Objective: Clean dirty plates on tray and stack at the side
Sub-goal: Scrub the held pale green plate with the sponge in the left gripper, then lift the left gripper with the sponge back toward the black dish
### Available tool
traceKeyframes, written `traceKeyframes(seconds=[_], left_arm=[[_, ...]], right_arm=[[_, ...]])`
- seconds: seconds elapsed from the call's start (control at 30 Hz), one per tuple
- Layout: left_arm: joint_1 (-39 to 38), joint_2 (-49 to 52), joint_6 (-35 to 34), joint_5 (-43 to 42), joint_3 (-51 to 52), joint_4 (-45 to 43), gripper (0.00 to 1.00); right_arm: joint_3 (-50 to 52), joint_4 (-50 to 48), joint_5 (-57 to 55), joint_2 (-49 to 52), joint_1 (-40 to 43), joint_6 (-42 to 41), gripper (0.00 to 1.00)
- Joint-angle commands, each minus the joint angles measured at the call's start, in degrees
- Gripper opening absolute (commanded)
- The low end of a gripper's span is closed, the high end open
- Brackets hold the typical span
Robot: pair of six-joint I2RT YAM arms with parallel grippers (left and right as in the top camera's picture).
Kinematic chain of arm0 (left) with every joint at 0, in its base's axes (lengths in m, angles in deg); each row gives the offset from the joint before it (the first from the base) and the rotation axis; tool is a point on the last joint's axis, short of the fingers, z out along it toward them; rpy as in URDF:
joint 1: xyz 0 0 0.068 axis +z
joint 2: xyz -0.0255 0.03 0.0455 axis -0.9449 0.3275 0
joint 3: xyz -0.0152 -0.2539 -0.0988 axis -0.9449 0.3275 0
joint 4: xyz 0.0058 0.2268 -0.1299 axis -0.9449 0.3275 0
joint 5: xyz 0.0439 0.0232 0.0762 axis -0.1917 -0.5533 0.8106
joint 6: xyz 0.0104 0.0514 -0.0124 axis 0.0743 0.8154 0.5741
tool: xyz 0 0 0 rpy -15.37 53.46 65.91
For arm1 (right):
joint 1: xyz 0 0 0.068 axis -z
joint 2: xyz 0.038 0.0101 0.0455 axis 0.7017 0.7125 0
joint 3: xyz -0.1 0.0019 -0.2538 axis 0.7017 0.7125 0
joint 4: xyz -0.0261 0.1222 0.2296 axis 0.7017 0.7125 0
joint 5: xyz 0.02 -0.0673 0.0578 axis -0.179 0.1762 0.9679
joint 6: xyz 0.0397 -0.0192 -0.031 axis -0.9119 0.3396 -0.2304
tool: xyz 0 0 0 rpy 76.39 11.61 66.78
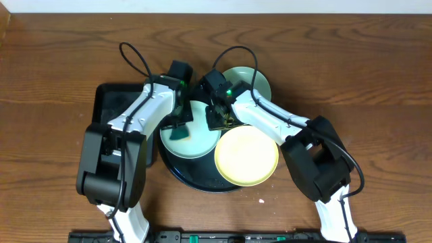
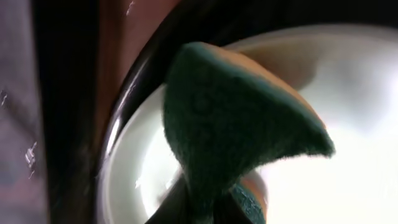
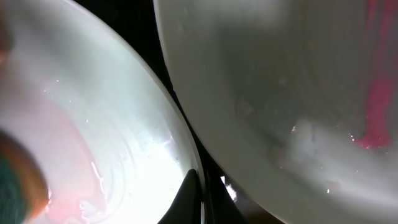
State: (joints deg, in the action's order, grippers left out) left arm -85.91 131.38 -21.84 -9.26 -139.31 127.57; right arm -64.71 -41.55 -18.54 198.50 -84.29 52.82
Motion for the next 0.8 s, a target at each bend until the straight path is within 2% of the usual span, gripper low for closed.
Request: traceKeyframes(seconds=[0.0, 0.1, 0.23, 0.27, 0.37, 0.43, 0.5, 0.63, 0.77], left_arm=[[0.8, 0.7, 6.1, -9.3, 0.0, 4.0, 0.08], [0.6, 0.7, 14.0, -22.5, 0.0, 2.8, 0.07], [0.5, 0.7, 13.9, -21.9, 0.0, -1.9, 0.07], [0.6, 0.7, 13.9, -20.2, 0.0, -5.7, 0.07], [0.6, 0.7, 11.1, -9.5, 0.0, -9.8, 0.07], [0.7, 0.7, 6.1, 0.9, -0.1, -10.2, 0.07], [1.0, 0.5, 4.2, 6.4, -0.6, -9.8, 0.07], [2.1, -1.1, 4.2, 6.7, -4.8, -5.0, 0.07], [3.2, -3.5, 4.2, 6.0, -13.5, 6.7, 0.07]], right_arm=[[-0.2, 0.6, -1.4, 1.9, -0.1, 0.6, 0.01], [-0.2, 0.3, -1.4, 1.9, -0.1, 0.5, 0.01], [-0.2, 0.2, -1.4, 1.9, -0.1, 0.5, 0.01], [-0.2, 0.2, -1.2, 1.9, -0.1, 0.6, 0.01], [0.0, 0.2, -0.6, 1.9, -0.1, 0.6, 0.01], [0.0, 0.0, -0.3, 1.9, -0.1, 1.4, 0.01], [0.0, 0.0, -0.3, 1.9, -0.1, 1.4, 0.01], [0.0, 0.0, -0.3, 1.9, -0.1, 1.4, 0.01], [0.0, 0.0, 1.2, 1.9, -0.1, 3.1, 0.01]])
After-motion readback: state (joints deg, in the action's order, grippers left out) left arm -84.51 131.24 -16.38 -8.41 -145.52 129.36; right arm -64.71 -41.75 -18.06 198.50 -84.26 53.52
